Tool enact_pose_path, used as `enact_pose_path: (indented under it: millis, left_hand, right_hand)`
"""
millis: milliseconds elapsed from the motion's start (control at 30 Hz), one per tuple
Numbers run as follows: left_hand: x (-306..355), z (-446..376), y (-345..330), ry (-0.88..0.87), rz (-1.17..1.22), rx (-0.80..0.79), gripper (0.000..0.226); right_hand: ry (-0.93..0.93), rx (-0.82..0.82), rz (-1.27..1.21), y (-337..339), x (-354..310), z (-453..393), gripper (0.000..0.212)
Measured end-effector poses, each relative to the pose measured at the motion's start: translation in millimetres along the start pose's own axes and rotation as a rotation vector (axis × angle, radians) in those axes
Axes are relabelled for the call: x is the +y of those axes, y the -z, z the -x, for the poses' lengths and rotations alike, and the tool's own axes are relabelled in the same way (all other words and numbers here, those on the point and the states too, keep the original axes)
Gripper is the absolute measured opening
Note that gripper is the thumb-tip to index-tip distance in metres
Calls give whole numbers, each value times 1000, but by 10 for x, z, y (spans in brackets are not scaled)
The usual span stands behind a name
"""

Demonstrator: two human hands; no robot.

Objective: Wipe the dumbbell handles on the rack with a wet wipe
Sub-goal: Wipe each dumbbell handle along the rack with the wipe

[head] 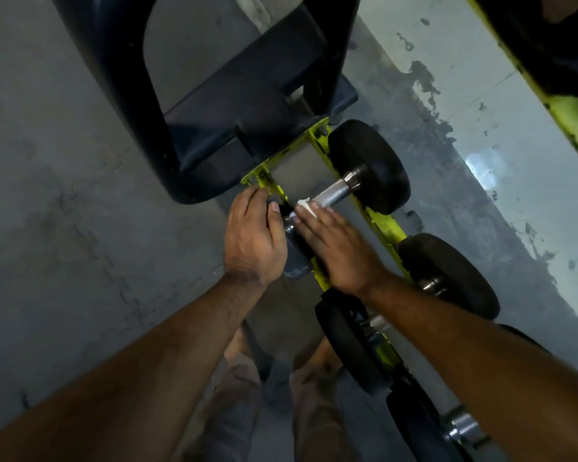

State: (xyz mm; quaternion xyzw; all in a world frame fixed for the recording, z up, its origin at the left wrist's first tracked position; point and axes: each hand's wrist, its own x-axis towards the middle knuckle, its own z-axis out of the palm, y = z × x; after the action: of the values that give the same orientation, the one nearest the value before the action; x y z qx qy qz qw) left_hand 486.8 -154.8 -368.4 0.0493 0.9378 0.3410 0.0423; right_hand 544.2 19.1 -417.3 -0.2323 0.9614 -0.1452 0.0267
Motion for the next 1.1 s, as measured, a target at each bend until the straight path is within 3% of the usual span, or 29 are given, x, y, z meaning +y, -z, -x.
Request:
enact_pose_path:
  millis: [33,133,167,267,400,567,700,767,867,967,1100]
  left_hand:
    - [-8,5,-2,-9,5,2,48]
    - [-30,12,-26,-22,0,11,48]
    - [-22,20,-25,-20,-8,17,47]
    - [22,30,-9,-65,-61,21,38]
    - [31,33,-6,-114,-72,24,34]
    - [46,31,-7,-92,-48,17,39]
    - [29,34,-19,-94,-52,24,40]
    - [39,45,-19,-98,-49,41,36]
    - [49,56,-19,-107,-51,61,30]
    - [39,67,-40,-116,-51,68,26]
    - [30,52,-40,-116,-50,85,27]
  right_hand:
    - [12,-1,79,12,126,25,72]
    - [-265,111,122,42,229,46,76]
    - [-248,110,77,15,104,25,76]
    - [28,19,-3,-56,-46,7,66]
    - [-241,123,109,68,218,24,74]
    - [42,-6,57,14,-44,46,69]
    - [-242,30,199,39,47,84,81]
    - [-210,18,126,-49,-138,131,90]
    - [-166,-24,221,-51,-51,181,82]
    - [-442,32,220,34,4,89,78]
    - [-330,25,191,-22,-50,93,85]
